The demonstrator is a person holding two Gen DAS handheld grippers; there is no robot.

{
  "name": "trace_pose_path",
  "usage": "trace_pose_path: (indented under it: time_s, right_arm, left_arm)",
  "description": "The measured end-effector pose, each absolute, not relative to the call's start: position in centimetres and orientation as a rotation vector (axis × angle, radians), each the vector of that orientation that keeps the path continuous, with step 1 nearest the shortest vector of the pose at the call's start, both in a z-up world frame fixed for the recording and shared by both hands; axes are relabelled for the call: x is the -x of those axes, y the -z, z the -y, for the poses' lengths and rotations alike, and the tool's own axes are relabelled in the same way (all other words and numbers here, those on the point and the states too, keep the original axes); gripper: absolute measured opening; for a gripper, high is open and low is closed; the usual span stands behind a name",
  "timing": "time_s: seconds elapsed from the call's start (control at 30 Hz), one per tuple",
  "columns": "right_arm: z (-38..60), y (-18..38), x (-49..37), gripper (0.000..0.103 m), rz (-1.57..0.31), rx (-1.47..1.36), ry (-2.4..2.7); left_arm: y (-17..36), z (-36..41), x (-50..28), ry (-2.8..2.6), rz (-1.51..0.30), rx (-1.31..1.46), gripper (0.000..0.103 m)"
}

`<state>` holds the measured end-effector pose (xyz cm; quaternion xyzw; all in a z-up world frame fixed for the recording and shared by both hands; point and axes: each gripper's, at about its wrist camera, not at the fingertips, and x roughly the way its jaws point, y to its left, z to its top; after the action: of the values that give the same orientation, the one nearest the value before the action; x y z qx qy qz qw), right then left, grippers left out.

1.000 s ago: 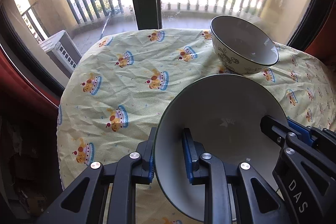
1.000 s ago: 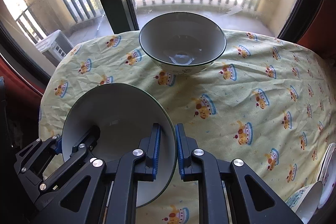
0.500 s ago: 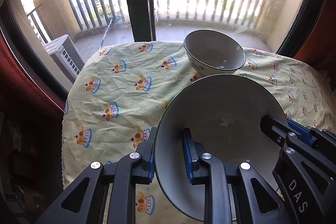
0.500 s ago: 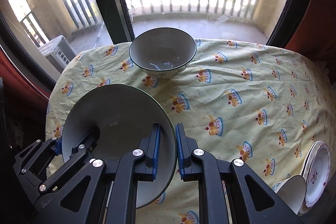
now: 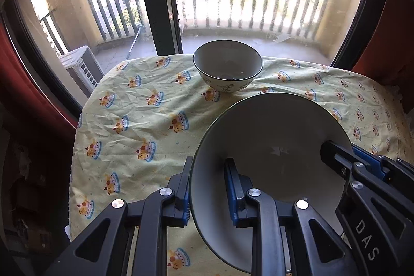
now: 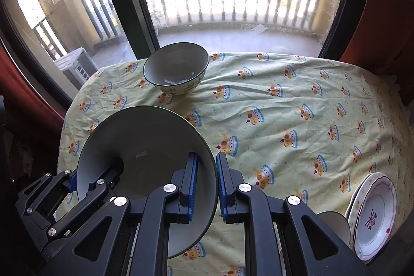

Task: Organize plates and bowls
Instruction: 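Lift the patterned bowl with both grippers toward the large white bowl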

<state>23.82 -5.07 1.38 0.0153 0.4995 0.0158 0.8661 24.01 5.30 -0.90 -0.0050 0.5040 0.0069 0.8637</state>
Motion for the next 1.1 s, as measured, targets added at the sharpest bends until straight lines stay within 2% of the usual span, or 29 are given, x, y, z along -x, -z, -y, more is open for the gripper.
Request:
trace_pose_path:
  time_s: [0.6, 1.1]
  right_arm:
    - [15.8, -2.3, -19.2, 0.017, -1.033, -0.056, 0.002]
    - [21.5, -1.5, -15.2, 0.017, -1.036, -0.051, 0.008]
  left_arm:
    - [0.2, 5.1, -20.5, 0.033, -1.058, 0.017, 0.020]
    - [1.3, 10.7, -16.9, 0.030, -1.062, 0.029, 0.020]
